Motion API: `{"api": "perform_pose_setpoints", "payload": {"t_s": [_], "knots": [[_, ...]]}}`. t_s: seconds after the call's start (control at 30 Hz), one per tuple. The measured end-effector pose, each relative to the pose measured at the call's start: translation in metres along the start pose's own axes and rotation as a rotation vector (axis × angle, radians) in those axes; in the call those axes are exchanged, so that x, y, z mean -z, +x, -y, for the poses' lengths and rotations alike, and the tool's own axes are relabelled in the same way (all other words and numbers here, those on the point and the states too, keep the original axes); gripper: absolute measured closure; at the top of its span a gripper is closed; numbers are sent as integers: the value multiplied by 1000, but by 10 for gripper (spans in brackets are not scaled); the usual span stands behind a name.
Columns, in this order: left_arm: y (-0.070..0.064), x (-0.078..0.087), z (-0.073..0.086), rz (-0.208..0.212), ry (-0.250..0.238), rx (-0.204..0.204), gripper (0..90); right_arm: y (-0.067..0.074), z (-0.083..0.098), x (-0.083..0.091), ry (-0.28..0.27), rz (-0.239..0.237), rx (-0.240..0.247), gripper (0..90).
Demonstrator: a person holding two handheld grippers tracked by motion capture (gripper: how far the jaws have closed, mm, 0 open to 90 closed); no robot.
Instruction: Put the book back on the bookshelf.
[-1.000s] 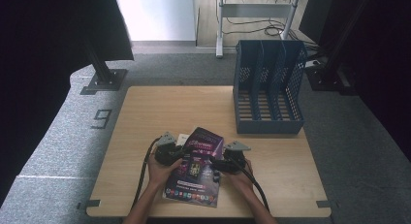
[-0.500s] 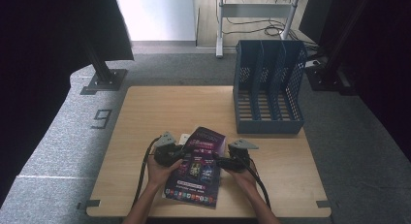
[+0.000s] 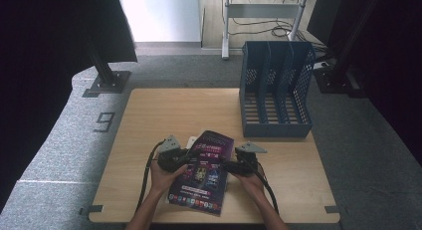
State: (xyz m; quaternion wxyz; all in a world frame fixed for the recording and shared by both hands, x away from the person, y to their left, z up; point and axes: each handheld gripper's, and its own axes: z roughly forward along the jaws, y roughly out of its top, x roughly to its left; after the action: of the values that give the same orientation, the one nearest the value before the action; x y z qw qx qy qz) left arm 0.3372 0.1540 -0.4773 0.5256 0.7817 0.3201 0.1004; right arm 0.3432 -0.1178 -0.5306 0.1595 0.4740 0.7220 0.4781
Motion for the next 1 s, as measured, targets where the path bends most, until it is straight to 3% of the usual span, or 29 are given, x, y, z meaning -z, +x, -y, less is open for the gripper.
{"api": "perform_pose_setpoints", "payload": {"t_s": [0.37, 1.0], "knots": [[-5, 3, -3, 4, -16, -19, 843, 0, 0, 1, -5, -14, 5, 196], [-6, 4, -3, 8, -22, -17, 843, 1, 0, 1, -5, -35, 15, 177]]}}
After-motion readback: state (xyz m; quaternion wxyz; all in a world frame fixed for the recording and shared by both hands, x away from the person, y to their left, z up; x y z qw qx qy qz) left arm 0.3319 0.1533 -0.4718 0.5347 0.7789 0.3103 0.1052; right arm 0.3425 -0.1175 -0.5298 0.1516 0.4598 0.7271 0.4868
